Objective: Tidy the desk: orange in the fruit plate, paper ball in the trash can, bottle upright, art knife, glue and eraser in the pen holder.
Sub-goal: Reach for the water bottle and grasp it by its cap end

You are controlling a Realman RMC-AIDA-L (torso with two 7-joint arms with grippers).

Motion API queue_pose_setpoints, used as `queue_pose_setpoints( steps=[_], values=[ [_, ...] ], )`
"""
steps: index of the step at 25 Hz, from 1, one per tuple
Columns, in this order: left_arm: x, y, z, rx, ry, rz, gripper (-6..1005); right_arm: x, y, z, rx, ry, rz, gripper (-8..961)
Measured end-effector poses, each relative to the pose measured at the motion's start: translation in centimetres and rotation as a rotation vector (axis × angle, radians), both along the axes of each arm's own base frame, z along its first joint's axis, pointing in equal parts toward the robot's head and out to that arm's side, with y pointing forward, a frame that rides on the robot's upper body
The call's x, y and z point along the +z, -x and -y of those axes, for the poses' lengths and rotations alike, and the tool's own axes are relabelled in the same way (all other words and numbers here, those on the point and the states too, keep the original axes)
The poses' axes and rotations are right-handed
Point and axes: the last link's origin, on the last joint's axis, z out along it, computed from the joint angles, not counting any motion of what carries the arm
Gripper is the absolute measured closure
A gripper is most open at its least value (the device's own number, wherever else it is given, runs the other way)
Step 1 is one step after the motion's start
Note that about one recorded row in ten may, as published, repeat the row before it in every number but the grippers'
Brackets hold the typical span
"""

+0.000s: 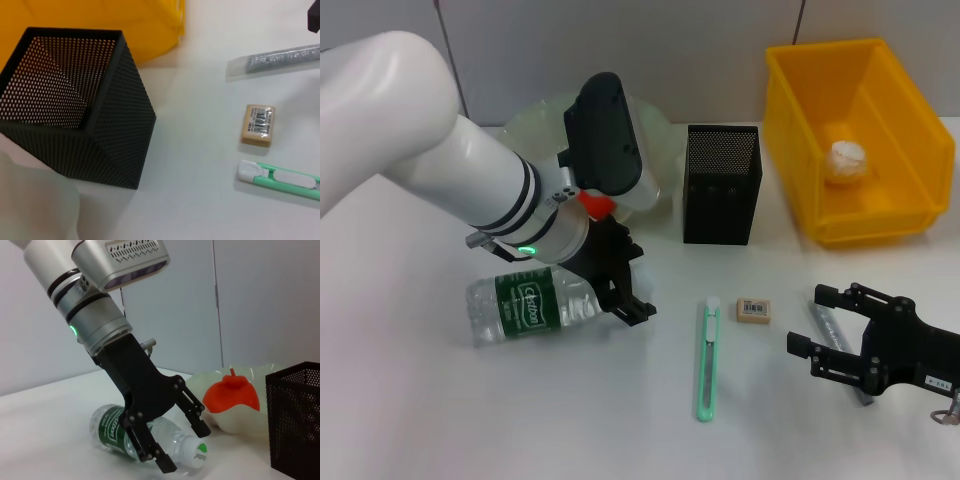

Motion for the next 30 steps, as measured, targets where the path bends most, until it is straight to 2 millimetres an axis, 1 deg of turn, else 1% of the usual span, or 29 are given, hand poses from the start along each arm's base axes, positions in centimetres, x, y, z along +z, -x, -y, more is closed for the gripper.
queue_pose_setpoints(
  steps=[7,16,21,30],
  values=[
    [-0.14,-0.19,-0.22,-0.014,-0.013,-0.009,213,0.0,0.04,-0.07,0.001,0.0,0.001,183],
    [-0.39,0.22,-0.36,-0.024,-0.021,-0.036,213,0.04,0.06,-0.12,0.003,-0.001,0.002,183],
    [-0.33,0.36,-0.41,-0.028,-0.024,-0.049,385,0.06,0.15,-0.24,0.006,-0.001,0.002,183],
    [-0.25,0.58,-0.6,-0.045,-0.035,-0.075,385,0.06,0.19,-0.33,0.007,-0.002,0.003,183]
  ],
)
